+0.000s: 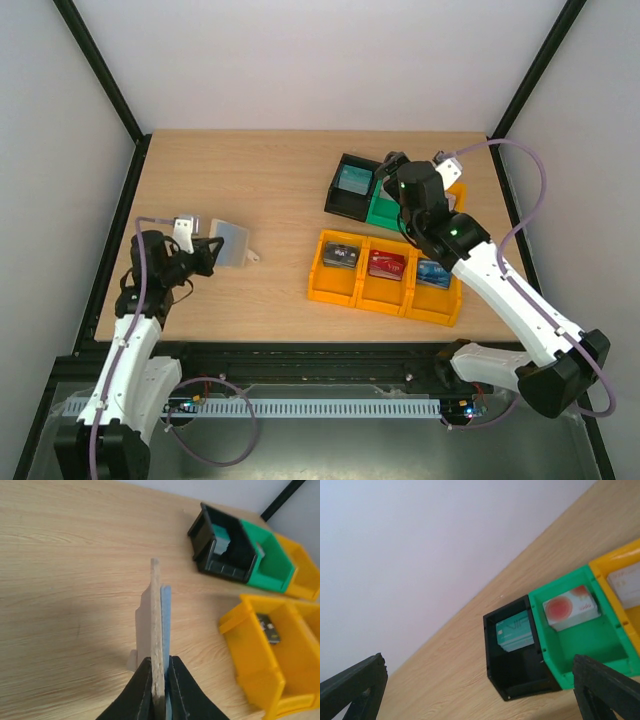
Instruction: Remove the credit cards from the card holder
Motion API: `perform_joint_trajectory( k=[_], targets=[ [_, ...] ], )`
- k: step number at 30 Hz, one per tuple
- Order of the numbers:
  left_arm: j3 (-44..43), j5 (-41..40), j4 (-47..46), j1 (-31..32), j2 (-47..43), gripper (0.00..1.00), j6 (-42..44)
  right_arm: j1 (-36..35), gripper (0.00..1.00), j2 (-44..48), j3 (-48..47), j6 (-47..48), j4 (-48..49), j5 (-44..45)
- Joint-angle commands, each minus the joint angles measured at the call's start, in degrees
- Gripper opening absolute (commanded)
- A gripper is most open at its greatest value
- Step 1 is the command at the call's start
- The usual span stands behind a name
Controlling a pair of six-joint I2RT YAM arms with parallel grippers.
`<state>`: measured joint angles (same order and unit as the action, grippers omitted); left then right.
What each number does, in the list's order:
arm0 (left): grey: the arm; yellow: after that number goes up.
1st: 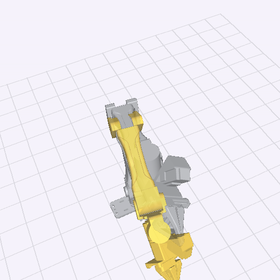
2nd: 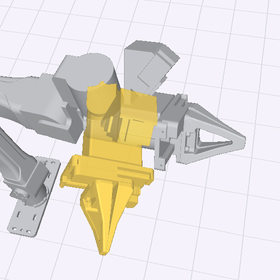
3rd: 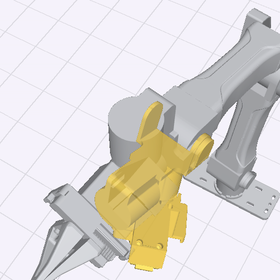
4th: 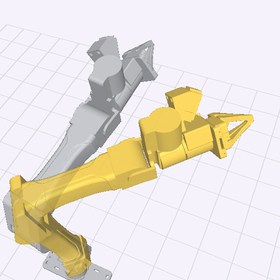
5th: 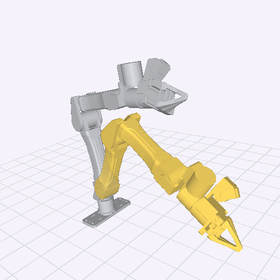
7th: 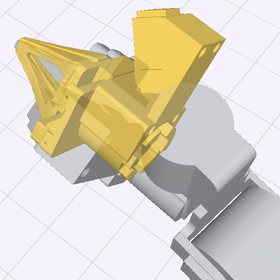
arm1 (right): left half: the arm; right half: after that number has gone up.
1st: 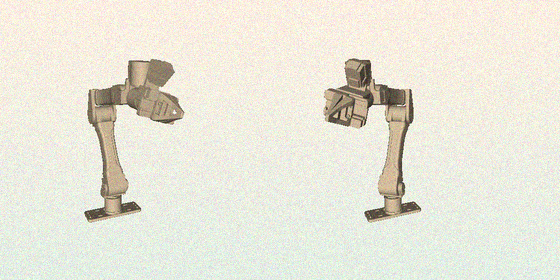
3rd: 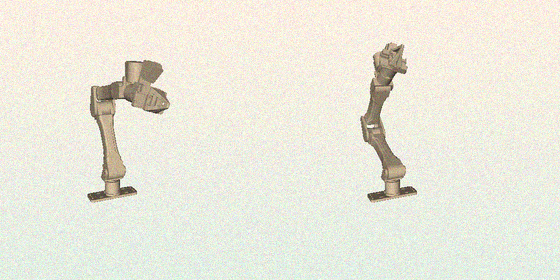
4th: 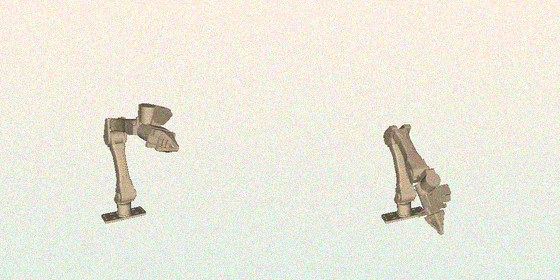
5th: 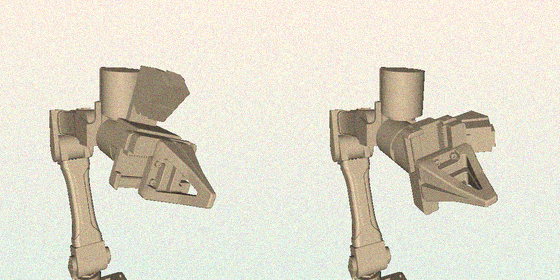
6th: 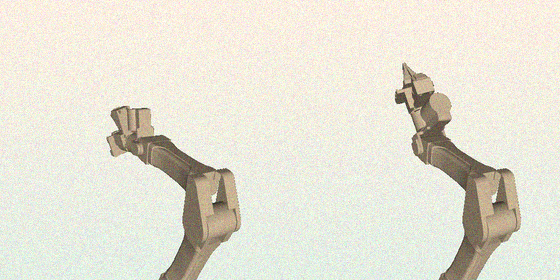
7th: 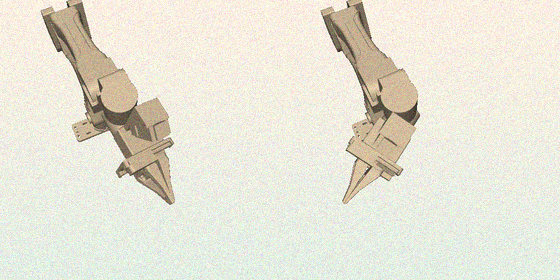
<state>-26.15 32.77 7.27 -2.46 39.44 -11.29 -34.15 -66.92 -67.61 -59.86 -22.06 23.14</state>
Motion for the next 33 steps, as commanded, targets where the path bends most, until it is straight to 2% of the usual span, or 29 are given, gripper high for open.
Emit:
perform_joint_trajectory(
  k=[1,4,6,10,12,14,17,23,26,29,31,33],
  targets=[
    [-1.6,-2.9,2.4,0.2,1.1,0.11,8.1,0.8,0.99,2.6,0.0,9.1,1.6,2.6],
    [-0.7,-5.1,1.6,0.3,2.0,0.24,7.7,1.1,0.99,2.7,0.4,11.4,1.4,1.0],
    [1.6,-5.2,-0.5,-0.1,2.7,0.28,3.5,1.6,0.99,2.4,0.6,11.9,1.2,-0.3],
    [5.4,-5.7,-3.2,-3.6,2.4,0.24,-3.8,3.3,0.99,3.2,1.6,11.5,2.1,-2.3],
    [5.6,-6.0,-2.8,-4.0,2.1,0.24,-3.8,4.3,0.99,3.7,2.1,11.8,2.5,-2.5],
    [5.5,-6.8,-2.4,-4.1,1.6,0.20,-3.1,5.2,0.99,3.9,2.1,12.2,2.6,-2.6],
    [4.8,-15.0,-1.4,-5.1,0.6,0.16,-4.5,6.0,0.99,3.8,1.6,13.5,2.7,-2.9],
    [3.4,-21.1,-2.1,-10.7,-0.4,0.40,-7.4,10.4,0.99,6.1,3.9,18.1,7.8,-4.8],
    [4.2,-23.4,-4.2,-12.9,-1.1,0.61,-8.7,13.4,0.99,8.8,8.2,22.8,13.4,-4.7],
    [4.6,-24.9,-6.9,-13.2,-2.3,0.77,-7.4,16.8,0.99,10.2,13.1,26.9,18.6,-3.7],
    [5.3,-25.5,-8.9,-13.3,-3.2,0.95,-5.9,19.1,0.99,9.9,15.9,27.6,20.9,-2.0],
    [6.5,-26.2,-10.8,-13.4,-4.5,0.99,-4.7,21.6,0.99,9.9,19.2,27.6,24.9,-0.4]
  ],
)
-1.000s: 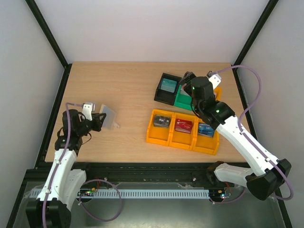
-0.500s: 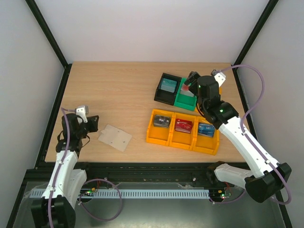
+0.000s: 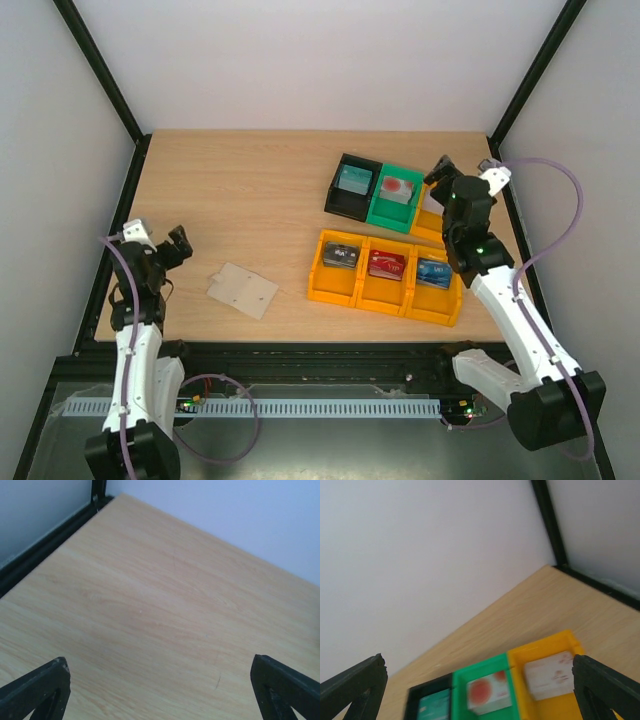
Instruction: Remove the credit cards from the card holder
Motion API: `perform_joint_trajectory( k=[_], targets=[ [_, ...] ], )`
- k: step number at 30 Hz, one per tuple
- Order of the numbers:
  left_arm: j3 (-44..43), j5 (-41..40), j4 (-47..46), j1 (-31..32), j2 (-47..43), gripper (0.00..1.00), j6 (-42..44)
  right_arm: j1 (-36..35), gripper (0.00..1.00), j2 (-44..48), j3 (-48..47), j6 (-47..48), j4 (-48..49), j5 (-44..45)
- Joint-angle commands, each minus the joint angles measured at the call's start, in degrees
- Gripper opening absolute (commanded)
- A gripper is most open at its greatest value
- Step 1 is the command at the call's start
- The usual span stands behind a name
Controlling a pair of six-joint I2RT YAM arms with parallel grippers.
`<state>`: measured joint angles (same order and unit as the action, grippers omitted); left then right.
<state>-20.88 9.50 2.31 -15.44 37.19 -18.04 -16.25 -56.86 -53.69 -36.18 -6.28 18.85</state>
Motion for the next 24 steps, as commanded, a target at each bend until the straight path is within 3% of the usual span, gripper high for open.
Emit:
perform_joint_trajectory(
  k=[1,5,7,9,12,14,15,17,20,24],
  targets=[
    [1.8,-3.6,-6.6,-0.4,-2.8,1.00,2.4,4.8,0.99,0.1,7.2,3.5,11.4,5.1],
    [6.4,-7.0,-10.1,-0.4,-5.1,0.99,3.9,7.6,0.99,1.6,14.6,3.2,21.6,10.5],
    [8.5,-7.8,-12.2,-0.4,-6.4,1.00,4.1,7.8,0.99,1.9,15.7,4.5,23.7,8.2],
    [9.0,-4.7,-12.7,-0.4,-7.2,1.00,5.3,7.8,0.99,1.4,14.2,8.2,24.6,-3.7],
    [7.5,10.9,-12.0,-0.1,-6.9,0.99,7.6,7.8,0.99,-2.0,8.5,8.6,21.9,-21.9],
    [6.3,15.7,-10.3,0.6,-5.8,1.00,3.9,7.3,0.96,-6.0,3.1,7.0,19.3,-34.2],
    [5.4,14.0,-8.4,0.8,-5.0,1.00,-2.4,5.9,0.98,-8.4,0.2,5.5,17.8,-38.5],
    [4.3,12.8,-3.4,0.1,-3.1,1.00,-17.1,-0.2,1.00,-14.2,-6.5,8.6,11.4,-43.7],
    [8.1,21.6,-8.4,1.3,-0.6,1.00,-33.0,-14.0,0.99,-24.6,-18.1,17.6,-2.7,-43.3],
    [7.8,13.1,0.1,0.9,2.5,0.99,-31.0,-27.1,1.00,-36.1,-28.6,17.4,-9.7,-43.2]
  ],
)
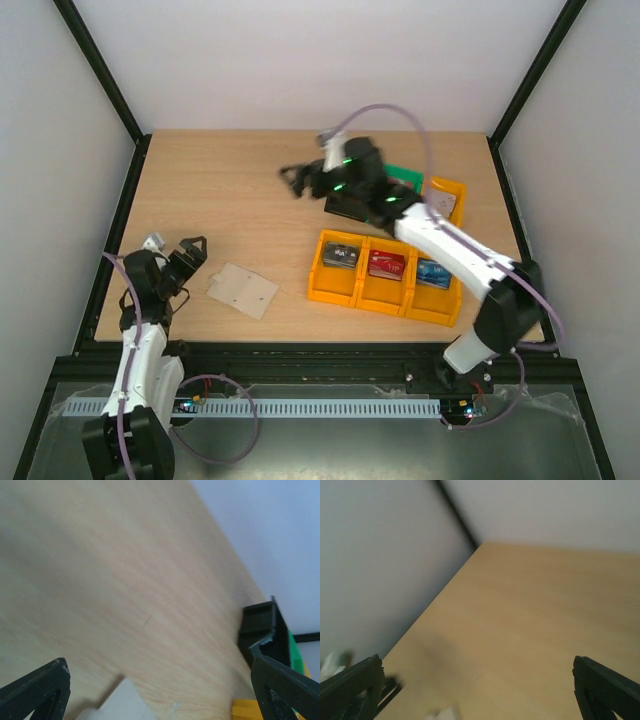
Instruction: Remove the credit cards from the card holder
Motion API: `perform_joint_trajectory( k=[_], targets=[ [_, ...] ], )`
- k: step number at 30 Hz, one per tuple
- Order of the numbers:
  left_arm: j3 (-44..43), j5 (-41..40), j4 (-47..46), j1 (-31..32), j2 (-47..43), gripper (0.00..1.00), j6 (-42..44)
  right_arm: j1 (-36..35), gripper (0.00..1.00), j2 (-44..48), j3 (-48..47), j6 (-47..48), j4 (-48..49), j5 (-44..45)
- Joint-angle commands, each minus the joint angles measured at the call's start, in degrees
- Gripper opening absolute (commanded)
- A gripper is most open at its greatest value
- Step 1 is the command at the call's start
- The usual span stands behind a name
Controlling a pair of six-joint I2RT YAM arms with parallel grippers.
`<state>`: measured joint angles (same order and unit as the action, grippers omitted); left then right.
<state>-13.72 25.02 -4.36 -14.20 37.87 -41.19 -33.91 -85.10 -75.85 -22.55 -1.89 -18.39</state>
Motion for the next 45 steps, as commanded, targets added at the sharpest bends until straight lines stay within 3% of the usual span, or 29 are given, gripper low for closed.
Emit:
perform_joint_trajectory(
  k=[1,6,10,15,20,24,31,39,45],
  targets=[
    [0.6,-4.0,8.7,-0.5,1.6,0.99,-7.6,-11.7,0.99,-10.5,-8.4,3.4,-15.0,-6.5],
    [3.7,-6.5,14.6,-0.5,-0.4,0.98,-10.0,-17.6,0.96,-25.3,-19.3,1.8,-21.4,-14.7],
    [4.7,-7.1,12.9,-0.5,2.9,0.94,-12.0,-18.1,0.91,-34.2,-22.1,2.5,-24.7,-20.4],
    [5.5,-6.8,12.5,0.5,2.7,0.97,-12.6,-18.3,0.89,-39.9,-23.9,3.3,-26.3,-19.4],
    [6.0,-8.2,12.3,1.7,1.5,0.99,-13.5,-18.4,0.86,-46.2,-30.5,8.2,-36.4,-13.4],
    [6.3,-9.2,12.0,3.1,2.3,0.99,-14.2,-18.9,0.83,-49.8,-33.8,10.4,-41.8,-12.0],
    [6.1,-9.8,13.7,4.3,2.0,0.99,-15.6,-20.4,0.80,-54.2,-36.6,12.6,-45.4,-17.8],
    [6.2,-9.9,12.0,6.2,5.0,0.99,-17.4,-20.4,0.71,-55.3,-36.9,11.5,-44.1,-25.8],
    [6.3,-9.5,10.3,7.2,6.4,0.99,-17.5,-20.5,0.63,-57.6,-35.9,8.3,-37.7,-30.2]
  ],
)
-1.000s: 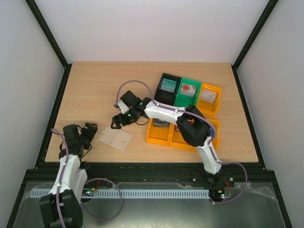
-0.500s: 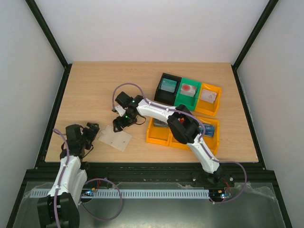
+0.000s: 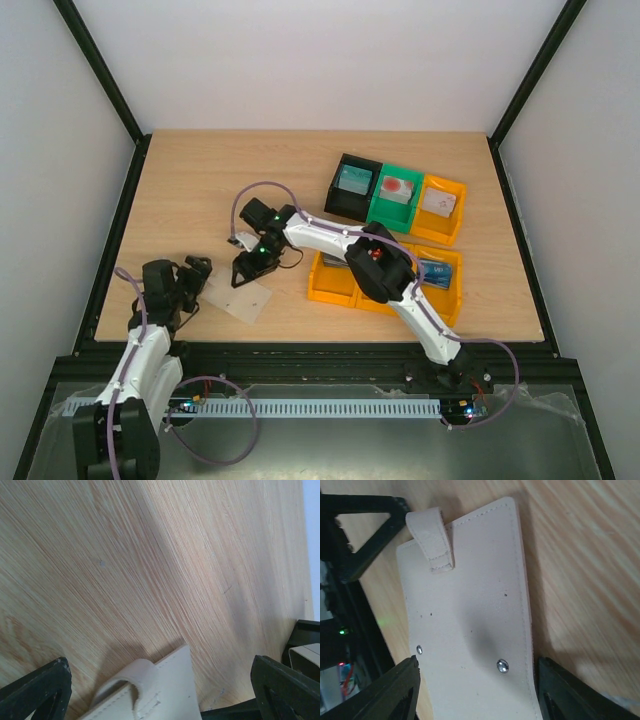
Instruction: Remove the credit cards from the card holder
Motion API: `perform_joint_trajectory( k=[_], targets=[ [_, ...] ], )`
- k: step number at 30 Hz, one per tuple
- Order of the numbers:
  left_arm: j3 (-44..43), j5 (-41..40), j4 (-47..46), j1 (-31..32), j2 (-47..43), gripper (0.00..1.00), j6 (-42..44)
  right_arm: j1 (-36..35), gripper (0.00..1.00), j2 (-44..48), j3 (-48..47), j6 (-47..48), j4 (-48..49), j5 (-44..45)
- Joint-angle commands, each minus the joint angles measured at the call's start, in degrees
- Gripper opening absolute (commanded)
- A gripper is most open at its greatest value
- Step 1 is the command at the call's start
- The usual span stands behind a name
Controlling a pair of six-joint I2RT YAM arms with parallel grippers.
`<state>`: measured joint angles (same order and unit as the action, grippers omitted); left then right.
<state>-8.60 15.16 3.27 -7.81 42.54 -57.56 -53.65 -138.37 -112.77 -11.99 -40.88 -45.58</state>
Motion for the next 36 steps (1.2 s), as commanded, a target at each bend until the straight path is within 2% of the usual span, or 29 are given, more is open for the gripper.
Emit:
perform_joint_trajectory(
  k=[1,5,14,22,27,30,32,34,36],
  targets=[
    [1.2,0.4,2.3,1.0,2.3,0.99,-1.1,-0.7,0.62,-4.8,0.2,-2.4,1.5,-3.8],
    [1.6,1.2,-0.6,1.5,3.8,0.95,-1.3,-0.7,0.51,-6.0,-0.5,-5.7,5.9,-7.5],
    [1.9,1.9,-3.2,1.8,3.9,0.92,-1.4,-1.2,0.04,-7.0,0.1,-12.8,15.5,-14.0],
    [2.2,0.7,-2.3,1.8,0.8,0.92,-1.1,-1.3,0.02,-4.2,0.2,-17.3,21.8,-17.5],
    [2.2,-0.3,-1.4,1.7,1.2,0.89,-0.8,-1.4,0.16,-5.2,0.7,-20.9,26.0,-16.1],
    [2.3,-0.1,-1.5,1.7,1.0,0.89,-0.7,-1.7,0.17,-6.7,0.6,-23.2,28.6,-17.0],
    [2.3,-0.2,-1.5,1.7,0.8,0.89,-0.7,-2.2,0.14,-7.9,-0.6,-23.9,28.6,-17.8],
    [2.3,-0.2,-1.8,1.6,0.7,0.89,-0.7,-2.4,0.03,-8.1,-1.9,-22.7,26.7,-18.3],
    [2.2,0.8,-2.7,1.2,0.3,0.89,-0.7,-2.1,0.02,-6.8,-2.0,-21.3,25.6,-17.7]
  ],
)
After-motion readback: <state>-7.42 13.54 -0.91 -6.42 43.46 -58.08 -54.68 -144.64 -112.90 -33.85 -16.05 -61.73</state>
